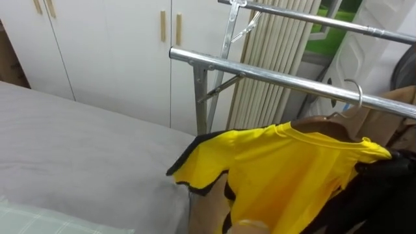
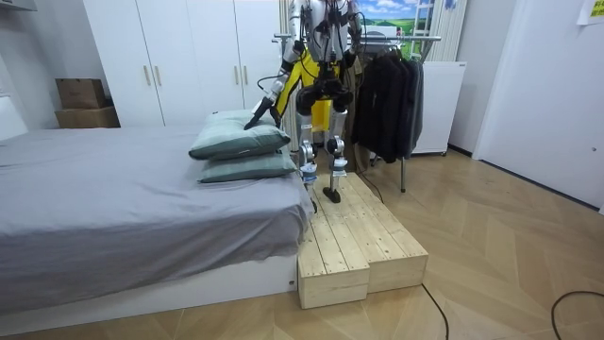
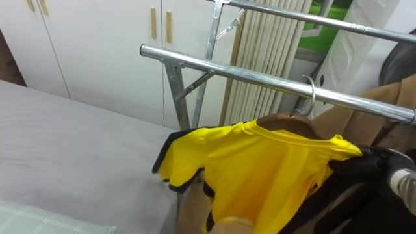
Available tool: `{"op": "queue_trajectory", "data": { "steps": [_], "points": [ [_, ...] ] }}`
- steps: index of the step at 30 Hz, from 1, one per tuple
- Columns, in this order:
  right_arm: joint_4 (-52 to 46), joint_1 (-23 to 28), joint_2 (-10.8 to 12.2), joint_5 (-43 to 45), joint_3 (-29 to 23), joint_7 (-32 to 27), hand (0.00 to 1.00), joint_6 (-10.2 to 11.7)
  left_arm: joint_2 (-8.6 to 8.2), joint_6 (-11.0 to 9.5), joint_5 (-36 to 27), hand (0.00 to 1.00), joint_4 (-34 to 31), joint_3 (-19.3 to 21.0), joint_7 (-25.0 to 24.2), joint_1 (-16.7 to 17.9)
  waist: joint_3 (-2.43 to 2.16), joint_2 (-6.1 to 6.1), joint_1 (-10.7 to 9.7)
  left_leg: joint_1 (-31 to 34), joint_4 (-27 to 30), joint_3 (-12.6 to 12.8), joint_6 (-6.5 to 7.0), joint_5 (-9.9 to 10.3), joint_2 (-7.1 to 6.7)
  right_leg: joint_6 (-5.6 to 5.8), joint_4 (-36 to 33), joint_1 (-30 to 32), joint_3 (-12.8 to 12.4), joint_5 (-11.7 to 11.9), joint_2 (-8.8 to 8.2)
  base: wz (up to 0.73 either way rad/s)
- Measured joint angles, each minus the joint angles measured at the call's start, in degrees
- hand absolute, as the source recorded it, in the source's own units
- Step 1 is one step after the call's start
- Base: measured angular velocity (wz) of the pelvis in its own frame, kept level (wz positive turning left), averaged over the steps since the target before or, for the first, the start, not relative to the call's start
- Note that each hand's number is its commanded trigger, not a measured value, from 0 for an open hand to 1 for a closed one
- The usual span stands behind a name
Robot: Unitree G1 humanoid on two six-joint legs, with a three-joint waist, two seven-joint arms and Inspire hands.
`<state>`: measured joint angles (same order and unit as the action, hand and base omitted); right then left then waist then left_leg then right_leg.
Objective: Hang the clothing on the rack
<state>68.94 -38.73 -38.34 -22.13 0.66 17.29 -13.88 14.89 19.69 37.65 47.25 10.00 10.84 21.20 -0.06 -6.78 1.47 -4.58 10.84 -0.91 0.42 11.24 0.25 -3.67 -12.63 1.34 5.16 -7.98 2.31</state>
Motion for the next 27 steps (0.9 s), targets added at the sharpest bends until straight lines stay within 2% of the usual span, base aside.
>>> {"op": "queue_trajectory", "data": {
  "steps": [4,10,16,23,27],
  "points": [
    [-0.1,0.3,0.0,-0.1,-0.4,-1.6,1.00,0.0,-0.15,0.0,0.0,0.00,0.1,0.0,-0.6,-0.3,-0.35,0.59,0.0,-0.3,0.0,0.0,0.00,0.0,0.00,0.05,0.9,-0.8,0.1,0.1,0.11,0.09],
    [-0.3,1.2,0.0,0.0,-0.9,-2.9,1.00,0.0,-0.16,0.1,0.0,0.00,0.1,0.0,-1.4,-0.5,-0.46,0.88,-0.3,-0.3,0.0,0.0,0.00,0.0,0.00,0.06,0.9,-1.2,0.8,0.1,-0.09,0.02],
    [-0.3,1.3,0.0,-0.4,-2.1,-3.8,1.00,0.0,-0.08,0.3,-3.8,0.00,0.0,0.0,-1.4,-0.4,-0.30,1.22,-1.5,-0.4,0.0,-0.2,0.00,0.0,0.04,0.06,1.0,-1.5,1.4,-0.1,-0.20,0.06],
    [-0.1,1.5,0.0,-3.5,-1.9,-4.0,1.00,0.0,0.42,0.3,-6.6,0.00,-0.1,-0.7,-2.5,-0.5,-0.19,1.98,-1.8,-0.4,-0.1,-0.1,-0.01,0.0,0.09,-0.01,1.1,-1.5,1.4,-0.2,-0.14,0.00],
    [-0.1,2.7,0.0,-5.2,-1.9,-4.0,1.00,0.0,0.56,0.5,-6.6,0.00,-0.5,-0.8,-3.1,-0.7,-0.02,1.90,-1.6,-0.4,-0.1,-0.1,-0.01,0.0,0.09,-0.02,1.1,-1.4,1.4,-0.3,-0.13,0.00]
  ]
}}
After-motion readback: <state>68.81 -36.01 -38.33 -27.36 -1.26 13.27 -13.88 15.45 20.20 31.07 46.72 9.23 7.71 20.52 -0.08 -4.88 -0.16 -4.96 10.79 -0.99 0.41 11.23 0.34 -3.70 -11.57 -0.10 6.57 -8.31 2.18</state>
